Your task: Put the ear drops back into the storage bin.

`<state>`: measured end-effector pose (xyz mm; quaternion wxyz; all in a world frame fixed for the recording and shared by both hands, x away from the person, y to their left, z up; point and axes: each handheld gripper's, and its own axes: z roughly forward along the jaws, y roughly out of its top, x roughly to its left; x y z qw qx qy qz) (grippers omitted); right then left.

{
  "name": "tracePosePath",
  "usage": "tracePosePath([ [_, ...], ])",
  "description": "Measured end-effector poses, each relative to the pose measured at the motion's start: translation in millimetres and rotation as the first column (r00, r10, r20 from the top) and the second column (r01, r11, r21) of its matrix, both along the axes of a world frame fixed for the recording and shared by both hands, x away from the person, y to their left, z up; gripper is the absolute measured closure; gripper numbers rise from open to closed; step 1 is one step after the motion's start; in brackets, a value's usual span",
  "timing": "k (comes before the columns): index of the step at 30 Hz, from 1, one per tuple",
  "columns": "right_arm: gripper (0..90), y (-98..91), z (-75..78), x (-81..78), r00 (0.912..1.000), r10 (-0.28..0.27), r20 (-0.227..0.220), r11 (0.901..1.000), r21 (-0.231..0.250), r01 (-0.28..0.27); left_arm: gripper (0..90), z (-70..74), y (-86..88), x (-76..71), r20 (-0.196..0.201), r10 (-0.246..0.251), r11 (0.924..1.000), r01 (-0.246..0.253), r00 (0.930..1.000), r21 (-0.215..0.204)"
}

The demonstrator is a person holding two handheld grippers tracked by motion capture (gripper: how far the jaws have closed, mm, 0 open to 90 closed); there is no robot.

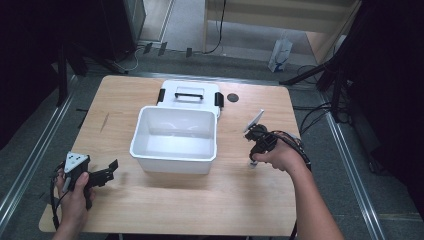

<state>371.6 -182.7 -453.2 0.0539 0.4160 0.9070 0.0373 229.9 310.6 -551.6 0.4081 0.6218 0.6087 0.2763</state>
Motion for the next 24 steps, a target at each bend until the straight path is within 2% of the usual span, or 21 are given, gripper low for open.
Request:
tracePosePath([
  [3, 72.0, -1.6, 3.2, 0.7, 1.0, -0.004, 0.0, 0.9998, 0.021, 0.004, 0.0, 0.0, -0.1, 0.0, 0.0, -0.001, 1.0, 0.001, 1.0, 0.002],
  [7, 72.1, -1.6, 3.3, -0.5, 1.0, 0.008, 0.0, 0.9999, 0.007, -0.008, 0.0, 0.0, -0.3, -0.1, 0.001, 0.0, 1.0, 0.0, 1.0, 0.002],
  [13, 72.2, -0.7, 11.7, -0.8, 0.9997, 0.024, 0.005, 0.9994, 0.024, -0.024, 0.0, 0.0, -0.6, -0.1, 0.001, 0.001, 1.0, -0.001, 1.0, 0.003],
  [24, 72.2, 13.0, 39.3, 1.8, 0.9965, 0.07, 0.046, 0.9967, 0.037, -0.072, 0.0, 0.0, -0.7, 0.0, 0.001, 0.002, 1.0, -0.002, 1.0, 0.003],
])
